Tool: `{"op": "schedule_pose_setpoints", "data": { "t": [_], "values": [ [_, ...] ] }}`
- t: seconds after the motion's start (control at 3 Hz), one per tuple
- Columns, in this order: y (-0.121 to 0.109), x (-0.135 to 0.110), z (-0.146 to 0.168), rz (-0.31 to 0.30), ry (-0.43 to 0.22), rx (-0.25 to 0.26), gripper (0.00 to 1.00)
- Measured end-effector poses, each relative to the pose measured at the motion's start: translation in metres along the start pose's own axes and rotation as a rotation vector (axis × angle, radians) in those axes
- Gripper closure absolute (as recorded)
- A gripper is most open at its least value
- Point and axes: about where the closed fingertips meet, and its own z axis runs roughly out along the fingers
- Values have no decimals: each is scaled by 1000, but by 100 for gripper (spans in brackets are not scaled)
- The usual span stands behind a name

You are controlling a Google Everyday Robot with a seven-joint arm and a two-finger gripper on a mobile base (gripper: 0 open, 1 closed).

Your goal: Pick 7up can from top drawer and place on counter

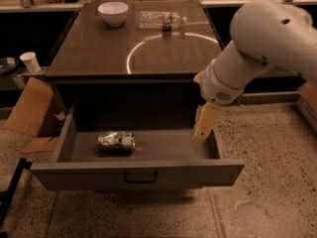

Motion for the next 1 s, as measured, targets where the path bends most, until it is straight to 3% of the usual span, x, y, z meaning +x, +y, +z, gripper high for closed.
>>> {"op": "schedule_pose_setpoints", "data": {
  "t": [0.67, 1.0],
  "values": [
    [-26, -14, 65, -4, -61, -60, 0],
    [-30, -28, 92, -52, -88, -92, 0]
  ]
}}
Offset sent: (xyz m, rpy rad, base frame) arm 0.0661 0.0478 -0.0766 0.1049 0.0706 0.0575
